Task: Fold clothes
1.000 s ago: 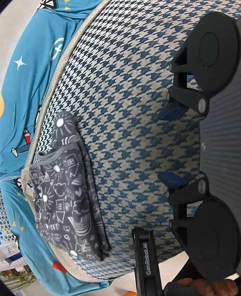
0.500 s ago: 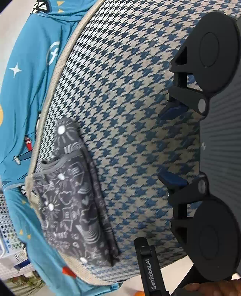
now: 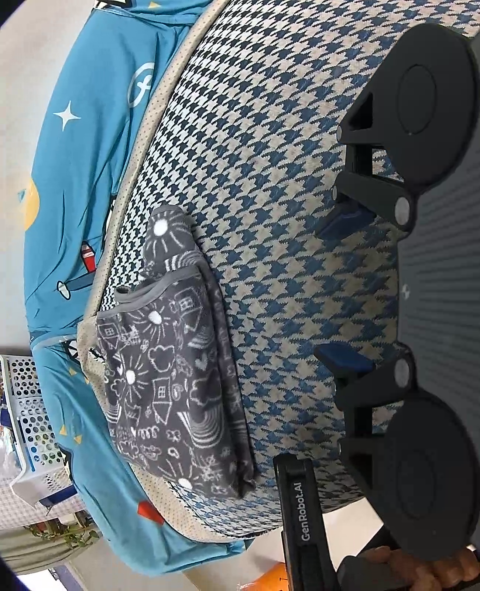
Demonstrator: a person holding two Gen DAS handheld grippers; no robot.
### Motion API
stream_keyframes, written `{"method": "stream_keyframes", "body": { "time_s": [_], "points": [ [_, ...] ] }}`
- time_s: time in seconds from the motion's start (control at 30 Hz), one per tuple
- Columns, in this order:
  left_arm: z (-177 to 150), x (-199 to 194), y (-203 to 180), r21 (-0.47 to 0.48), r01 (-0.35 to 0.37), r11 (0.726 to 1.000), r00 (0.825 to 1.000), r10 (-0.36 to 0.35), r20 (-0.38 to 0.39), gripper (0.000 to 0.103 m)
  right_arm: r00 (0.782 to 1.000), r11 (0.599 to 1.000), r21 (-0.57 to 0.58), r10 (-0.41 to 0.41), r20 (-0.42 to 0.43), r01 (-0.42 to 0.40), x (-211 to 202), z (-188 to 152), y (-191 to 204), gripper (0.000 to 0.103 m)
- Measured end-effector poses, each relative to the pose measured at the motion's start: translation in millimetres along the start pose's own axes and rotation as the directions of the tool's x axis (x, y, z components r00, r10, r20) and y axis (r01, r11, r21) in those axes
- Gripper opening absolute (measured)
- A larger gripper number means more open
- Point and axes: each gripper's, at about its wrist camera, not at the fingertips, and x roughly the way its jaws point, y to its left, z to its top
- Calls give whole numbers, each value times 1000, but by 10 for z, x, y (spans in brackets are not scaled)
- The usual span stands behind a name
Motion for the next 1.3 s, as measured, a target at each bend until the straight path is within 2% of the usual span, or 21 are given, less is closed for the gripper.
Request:
{"method": "stream_keyframes", "body": {
  "time_s": [0.17,0.5,1.3],
  "points": [
    [4,3,-3,3,-10,1000,1000,10,-2,103,1000,1000,16,4,-5,-4,10,5,-17,63],
    [-12,55,-1,2,-10,1000,998,10,-57,103,1000,999,33,7,-30,-6,56,19,-19,63],
    [29,-10,-29,31,-98,995,994,99,-33,103,1000,1000,15,28,1,-28,-44,83,-30,63]
  ]
}}
